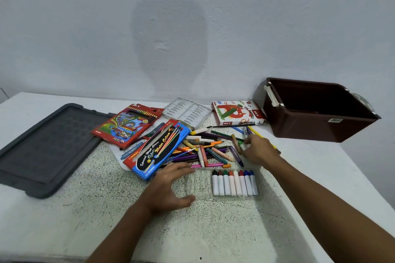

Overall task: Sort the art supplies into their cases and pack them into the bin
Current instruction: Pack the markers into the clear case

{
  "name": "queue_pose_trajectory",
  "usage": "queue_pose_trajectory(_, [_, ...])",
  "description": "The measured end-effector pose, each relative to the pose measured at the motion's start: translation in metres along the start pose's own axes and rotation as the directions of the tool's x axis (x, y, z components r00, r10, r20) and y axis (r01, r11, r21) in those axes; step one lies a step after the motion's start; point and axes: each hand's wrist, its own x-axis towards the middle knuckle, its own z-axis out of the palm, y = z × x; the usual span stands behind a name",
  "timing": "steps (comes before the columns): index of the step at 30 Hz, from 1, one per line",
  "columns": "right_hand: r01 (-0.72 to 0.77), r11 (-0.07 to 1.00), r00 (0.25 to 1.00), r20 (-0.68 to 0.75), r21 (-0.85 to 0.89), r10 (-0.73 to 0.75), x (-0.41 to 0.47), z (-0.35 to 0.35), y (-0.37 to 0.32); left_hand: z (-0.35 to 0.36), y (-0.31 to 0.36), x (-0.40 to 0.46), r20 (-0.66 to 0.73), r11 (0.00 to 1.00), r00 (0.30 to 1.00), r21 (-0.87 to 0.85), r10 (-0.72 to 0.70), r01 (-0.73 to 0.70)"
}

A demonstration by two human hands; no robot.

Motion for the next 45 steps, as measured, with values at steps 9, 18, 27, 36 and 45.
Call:
queue_pose_trajectory(9, [0.14, 0.933, 0.983, 0.068, 0.331, -0.171, -0.023, -0.008, -0.011, 0.0, 0.0, 0.0, -0.005, 1.0, 1.0, -0.006, 0.006, -0.006])
queue_pose_trajectory(18, [0.453, 0.892, 0.864, 0.255, -0.018, -0.433, -0.046, 0.018, -0.03, -0.001, 0.001, 0.0, -0.008, 1.0, 1.0, -0.016, 0.005, -0.005])
queue_pose_trajectory(27, [0.48, 0.849, 0.87, 0.243, -0.221, -0.429, -0.041, 0.021, -0.04, -0.002, 0.003, -0.001, -0.012, 0.999, 1.0, -0.038, -0.004, 0.003])
queue_pose_trajectory(36, [0.346, 0.87, 0.894, 0.158, 0.351, -0.419, -0.051, 0.012, -0.044, -0.001, 0.003, -0.001, -0.009, 0.999, 1.0, -0.054, -0.01, 0.009])
queue_pose_trajectory(45, [0.444, 0.877, 0.86, 0.19, 0.182, -0.474, -0.054, 0.031, -0.038, -0.002, 0.004, -0.001, -0.013, 0.999, 1.0, -0.051, -0.003, 0.002])
